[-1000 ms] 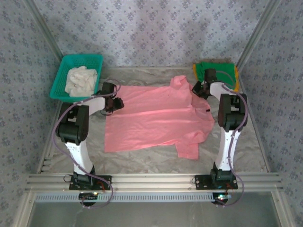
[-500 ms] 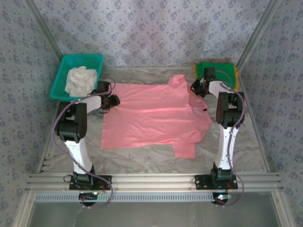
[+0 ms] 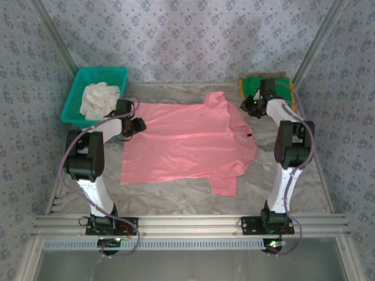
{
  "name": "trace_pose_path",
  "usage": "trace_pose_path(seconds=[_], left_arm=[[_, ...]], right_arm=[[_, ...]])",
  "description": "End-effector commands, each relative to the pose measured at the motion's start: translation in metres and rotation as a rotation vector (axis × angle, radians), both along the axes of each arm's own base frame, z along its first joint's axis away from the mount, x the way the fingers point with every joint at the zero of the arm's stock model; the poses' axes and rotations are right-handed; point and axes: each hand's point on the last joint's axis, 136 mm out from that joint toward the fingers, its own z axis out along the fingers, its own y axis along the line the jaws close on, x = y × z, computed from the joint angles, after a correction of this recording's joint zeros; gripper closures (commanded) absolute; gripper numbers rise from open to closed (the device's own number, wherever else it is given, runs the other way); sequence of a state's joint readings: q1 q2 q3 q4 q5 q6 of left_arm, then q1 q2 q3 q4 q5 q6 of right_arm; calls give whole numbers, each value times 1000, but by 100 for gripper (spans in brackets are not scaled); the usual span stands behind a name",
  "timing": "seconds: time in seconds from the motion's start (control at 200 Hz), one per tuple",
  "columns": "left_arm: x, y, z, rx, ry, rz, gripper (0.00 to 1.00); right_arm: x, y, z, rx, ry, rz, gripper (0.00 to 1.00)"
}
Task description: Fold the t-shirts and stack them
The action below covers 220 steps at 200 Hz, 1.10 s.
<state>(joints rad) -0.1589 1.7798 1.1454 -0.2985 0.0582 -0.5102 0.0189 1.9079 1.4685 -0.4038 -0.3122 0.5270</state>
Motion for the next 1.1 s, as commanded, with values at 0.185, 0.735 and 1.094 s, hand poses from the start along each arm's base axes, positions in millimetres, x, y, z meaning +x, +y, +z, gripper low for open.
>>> trace_pose_path(seconds=[0.185, 0.735, 1.094], left_arm=[[-168, 21, 32, 1, 173, 142, 38], [-257, 47, -33, -54, 383, 360, 33], [-232, 54, -44, -6, 360, 334, 40]], right_arm=[[-202, 61, -5, -169, 101, 172, 64], [-336, 63, -66, -123, 249, 166, 54], [-340, 61, -76, -79, 222, 139, 55]])
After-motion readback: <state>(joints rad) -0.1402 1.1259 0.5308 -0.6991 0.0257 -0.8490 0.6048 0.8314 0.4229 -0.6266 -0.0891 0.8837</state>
